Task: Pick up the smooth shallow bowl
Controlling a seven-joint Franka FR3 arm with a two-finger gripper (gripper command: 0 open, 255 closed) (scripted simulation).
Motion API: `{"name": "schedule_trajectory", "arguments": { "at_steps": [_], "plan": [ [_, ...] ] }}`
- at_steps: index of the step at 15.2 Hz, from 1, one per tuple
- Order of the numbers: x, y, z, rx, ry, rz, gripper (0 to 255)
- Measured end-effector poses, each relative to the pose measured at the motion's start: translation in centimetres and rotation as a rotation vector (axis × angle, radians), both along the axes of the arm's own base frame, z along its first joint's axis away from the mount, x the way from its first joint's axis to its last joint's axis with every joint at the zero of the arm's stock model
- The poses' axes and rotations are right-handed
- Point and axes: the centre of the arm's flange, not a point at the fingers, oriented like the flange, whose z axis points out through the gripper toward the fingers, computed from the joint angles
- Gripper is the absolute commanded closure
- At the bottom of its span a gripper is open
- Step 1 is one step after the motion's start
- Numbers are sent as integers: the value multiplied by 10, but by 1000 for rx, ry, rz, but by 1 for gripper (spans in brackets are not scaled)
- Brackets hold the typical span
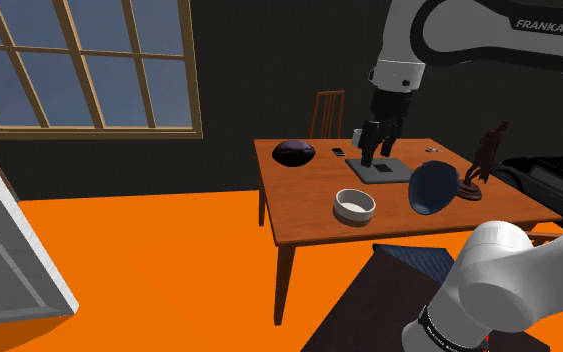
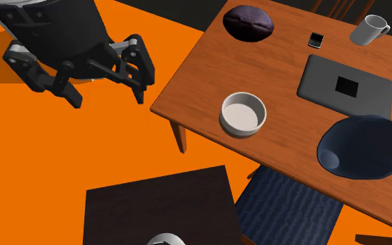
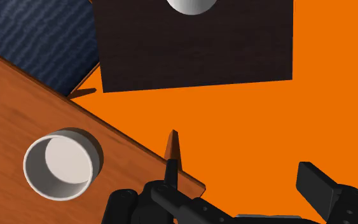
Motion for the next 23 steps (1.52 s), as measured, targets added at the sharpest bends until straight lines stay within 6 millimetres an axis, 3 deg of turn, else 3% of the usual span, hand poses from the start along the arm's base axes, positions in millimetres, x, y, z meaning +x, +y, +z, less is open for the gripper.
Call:
{"name": "schedule_trajectory", "arguments": {
  "at_steps": [4,23],
  "plan": [
    [10,-15,-19,-1,3,0,0],
    [90,-157,-211,-9,24,5,0]
  ]
}}
